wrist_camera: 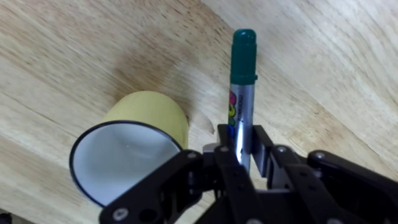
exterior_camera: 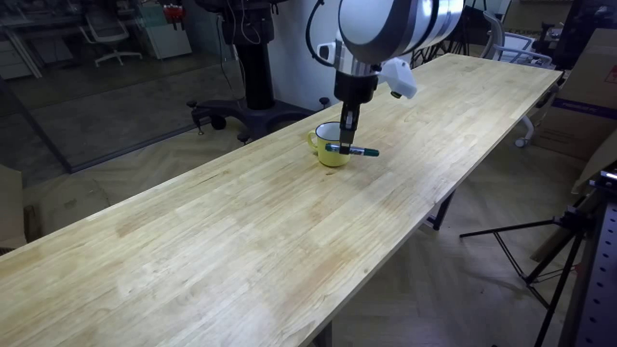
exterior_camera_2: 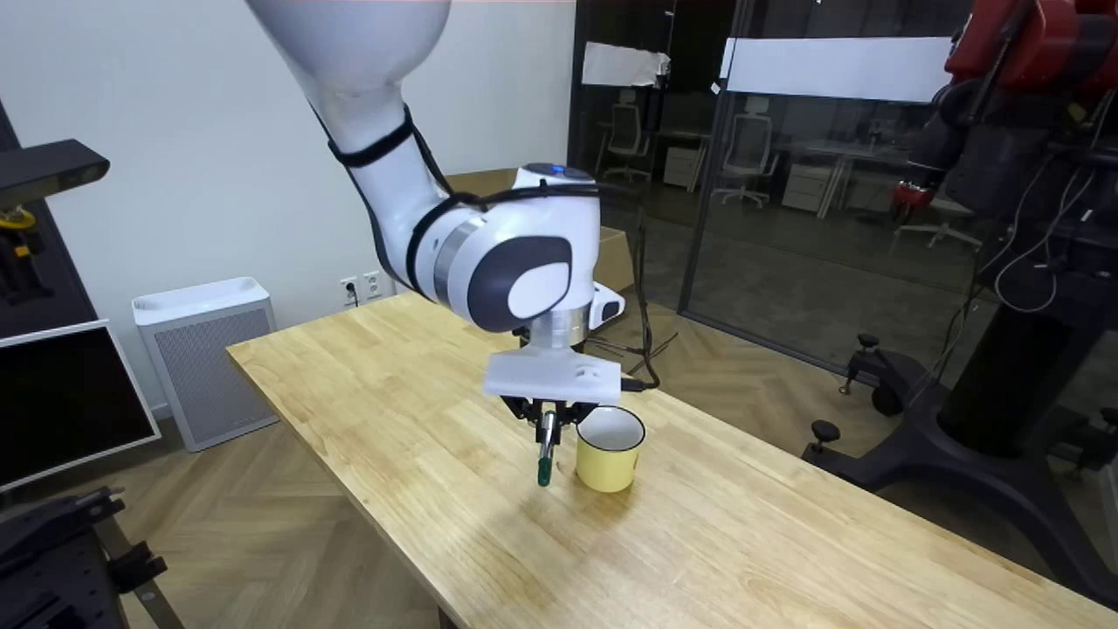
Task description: Put the marker in the cup
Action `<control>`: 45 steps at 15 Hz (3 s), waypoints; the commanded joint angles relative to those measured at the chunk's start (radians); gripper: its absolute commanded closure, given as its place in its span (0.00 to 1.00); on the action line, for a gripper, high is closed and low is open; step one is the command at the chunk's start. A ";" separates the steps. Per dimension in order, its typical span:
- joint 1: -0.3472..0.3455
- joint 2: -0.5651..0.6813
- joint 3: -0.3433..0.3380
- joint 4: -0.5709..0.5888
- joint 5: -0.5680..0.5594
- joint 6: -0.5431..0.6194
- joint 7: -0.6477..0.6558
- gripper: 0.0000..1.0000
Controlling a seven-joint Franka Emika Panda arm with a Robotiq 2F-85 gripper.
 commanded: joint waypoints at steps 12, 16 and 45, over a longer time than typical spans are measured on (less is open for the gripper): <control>0.046 -0.156 -0.066 -0.008 0.111 -0.145 -0.006 0.95; 0.070 -0.074 -0.138 0.068 0.069 0.082 0.097 0.95; 0.171 0.081 -0.213 0.055 0.046 0.572 0.513 0.95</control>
